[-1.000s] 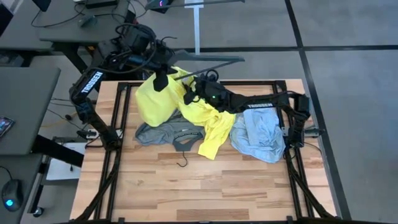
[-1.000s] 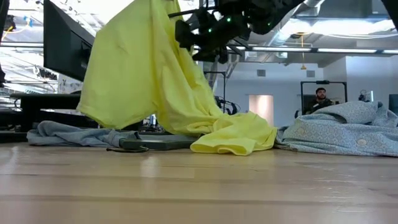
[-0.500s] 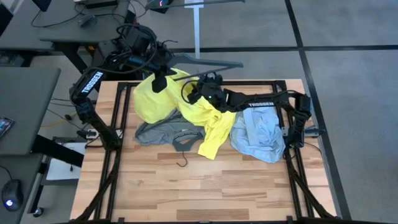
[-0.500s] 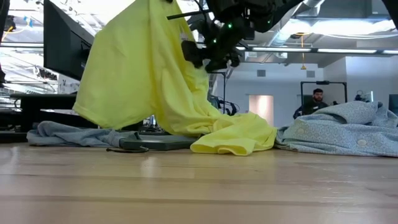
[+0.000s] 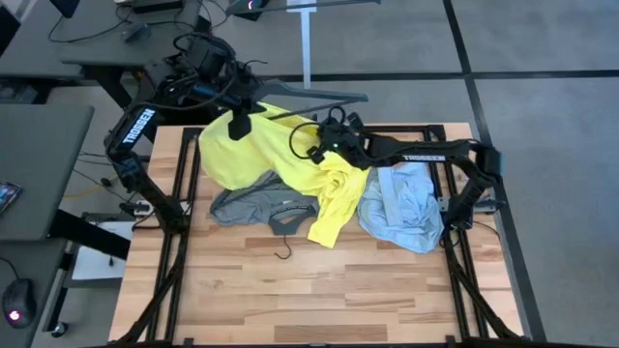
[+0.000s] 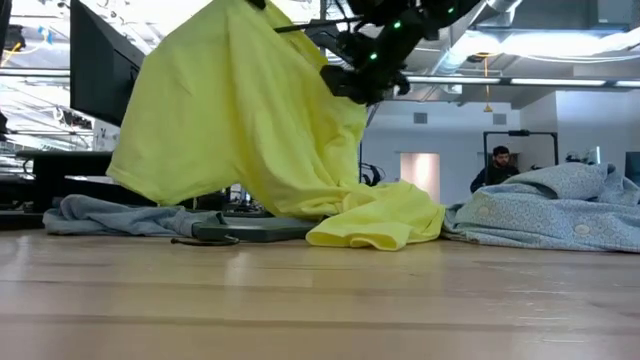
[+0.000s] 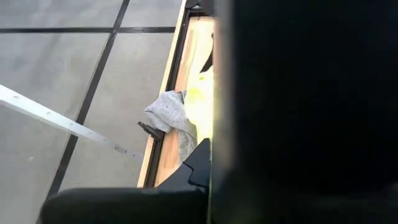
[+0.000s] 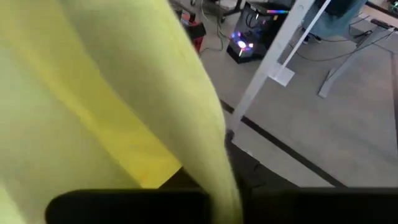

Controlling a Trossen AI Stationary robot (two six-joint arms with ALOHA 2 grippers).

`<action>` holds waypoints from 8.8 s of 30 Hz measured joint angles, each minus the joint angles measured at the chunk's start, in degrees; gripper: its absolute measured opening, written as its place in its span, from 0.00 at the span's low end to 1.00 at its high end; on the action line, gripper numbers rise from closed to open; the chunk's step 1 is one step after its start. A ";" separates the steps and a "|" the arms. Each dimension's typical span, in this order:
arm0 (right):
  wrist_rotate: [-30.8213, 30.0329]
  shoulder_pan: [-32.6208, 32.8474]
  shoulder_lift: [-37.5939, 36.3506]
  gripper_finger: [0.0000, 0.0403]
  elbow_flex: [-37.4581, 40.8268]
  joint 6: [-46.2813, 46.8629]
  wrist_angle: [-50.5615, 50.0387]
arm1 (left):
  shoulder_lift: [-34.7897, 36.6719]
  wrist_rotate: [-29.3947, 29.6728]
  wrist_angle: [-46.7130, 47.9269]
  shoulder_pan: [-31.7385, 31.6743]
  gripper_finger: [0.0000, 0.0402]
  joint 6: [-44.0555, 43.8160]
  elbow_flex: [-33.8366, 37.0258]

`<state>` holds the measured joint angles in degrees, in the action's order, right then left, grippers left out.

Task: Hang clothes
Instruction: Hang the yellow shirt on the bottom black hanger

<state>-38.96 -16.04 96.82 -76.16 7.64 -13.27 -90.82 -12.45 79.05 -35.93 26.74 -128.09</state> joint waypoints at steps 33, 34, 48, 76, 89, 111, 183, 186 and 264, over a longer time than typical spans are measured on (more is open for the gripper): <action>12.94 -5.61 -28.50 0.00 3.89 2.87 -3.93 | 1.59 1.58 6.75 -1.47 0.03 2.29 8.22; 13.96 -5.63 -28.42 0.00 3.13 3.06 -3.96 | 1.59 3.28 5.62 -1.47 0.03 1.41 9.28; 18.75 -0.88 -26.16 0.00 0.02 11.35 7.55 | 1.05 7.90 -8.59 -0.93 0.03 -10.14 12.98; 23.25 8.69 -12.99 0.23 -8.14 7.69 -15.93 | -1.01 12.08 -15.33 -0.02 0.02 -11.57 13.07; 29.60 -3.20 -14.92 0.60 -26.62 -14.16 -39.51 | -1.01 4.34 -11.03 3.24 0.02 -3.55 12.56; 40.32 -4.41 -11.43 0.49 -25.03 -3.91 -40.18 | -0.59 11.67 -11.78 3.99 0.02 -12.96 11.45; 36.75 -3.31 -12.08 0.01 -25.95 -1.53 -42.65 | 1.78 -0.76 -5.94 5.77 0.03 3.84 10.29; 37.33 -3.36 -12.16 0.04 -25.95 -0.05 -43.18 | 2.29 -0.86 -5.94 5.77 0.03 3.22 10.23; 43.76 -1.94 -7.15 0.57 -35.69 -9.52 -45.69 | 5.66 -9.89 -8.50 5.04 0.03 -1.28 10.19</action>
<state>4.80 -17.98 89.67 -111.85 -1.89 -58.95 -85.17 -22.34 70.55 -30.90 25.46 -117.91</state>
